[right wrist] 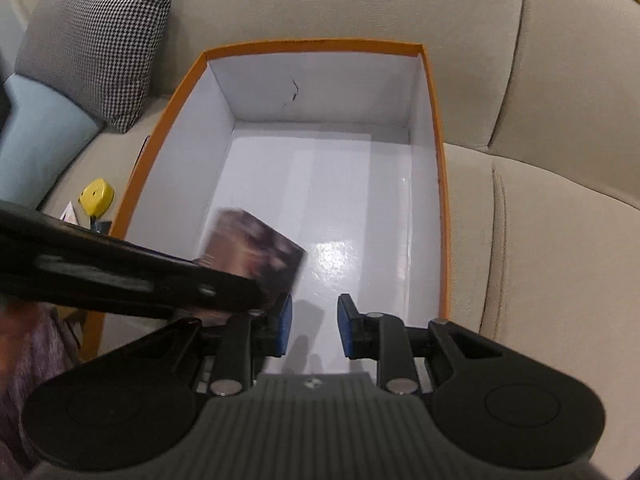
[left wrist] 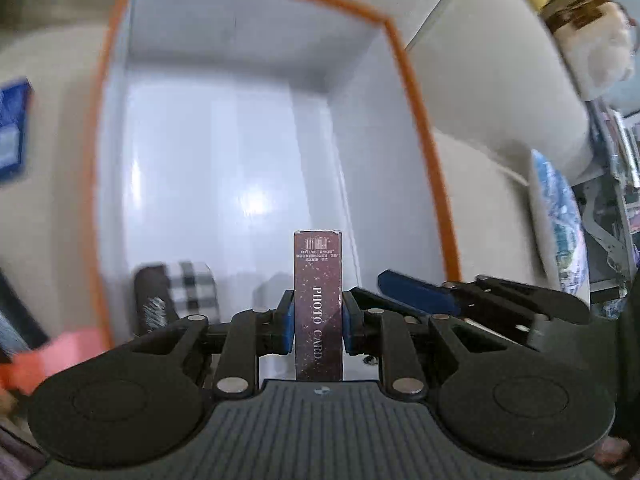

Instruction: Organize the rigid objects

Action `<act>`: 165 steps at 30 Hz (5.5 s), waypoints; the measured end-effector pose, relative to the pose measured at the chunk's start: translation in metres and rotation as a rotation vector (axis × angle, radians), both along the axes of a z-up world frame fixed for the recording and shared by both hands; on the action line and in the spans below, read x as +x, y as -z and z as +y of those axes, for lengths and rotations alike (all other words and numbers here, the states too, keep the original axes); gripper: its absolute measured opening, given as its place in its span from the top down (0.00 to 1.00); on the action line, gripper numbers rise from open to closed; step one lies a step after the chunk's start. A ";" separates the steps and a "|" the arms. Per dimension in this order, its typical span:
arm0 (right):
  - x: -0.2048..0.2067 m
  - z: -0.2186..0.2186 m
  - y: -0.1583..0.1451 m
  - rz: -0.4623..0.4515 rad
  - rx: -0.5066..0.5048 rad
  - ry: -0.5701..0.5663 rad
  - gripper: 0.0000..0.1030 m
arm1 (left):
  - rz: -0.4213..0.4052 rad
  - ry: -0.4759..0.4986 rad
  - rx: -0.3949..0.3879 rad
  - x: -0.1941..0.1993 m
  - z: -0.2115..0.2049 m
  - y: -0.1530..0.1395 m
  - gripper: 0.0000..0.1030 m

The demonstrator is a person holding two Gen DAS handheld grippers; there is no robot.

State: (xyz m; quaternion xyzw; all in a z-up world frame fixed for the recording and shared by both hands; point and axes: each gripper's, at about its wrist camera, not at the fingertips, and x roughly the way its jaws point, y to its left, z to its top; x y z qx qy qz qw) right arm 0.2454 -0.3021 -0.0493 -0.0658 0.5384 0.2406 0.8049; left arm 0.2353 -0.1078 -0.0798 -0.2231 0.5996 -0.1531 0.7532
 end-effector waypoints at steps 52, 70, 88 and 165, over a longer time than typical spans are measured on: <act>0.027 0.073 0.050 0.104 -0.012 -0.093 0.75 | -0.197 -0.060 0.188 -0.015 0.114 -0.063 0.63; -0.046 0.168 -0.034 0.007 0.287 -0.179 0.74 | -0.070 -0.268 0.332 -0.085 0.250 -0.049 0.60; -0.032 0.272 0.011 0.103 0.123 -0.337 0.65 | -0.002 -0.303 0.332 -0.062 0.293 0.002 0.42; -0.023 0.262 0.050 0.172 -0.005 -0.225 0.59 | -0.118 -0.273 0.226 -0.069 0.238 0.029 0.81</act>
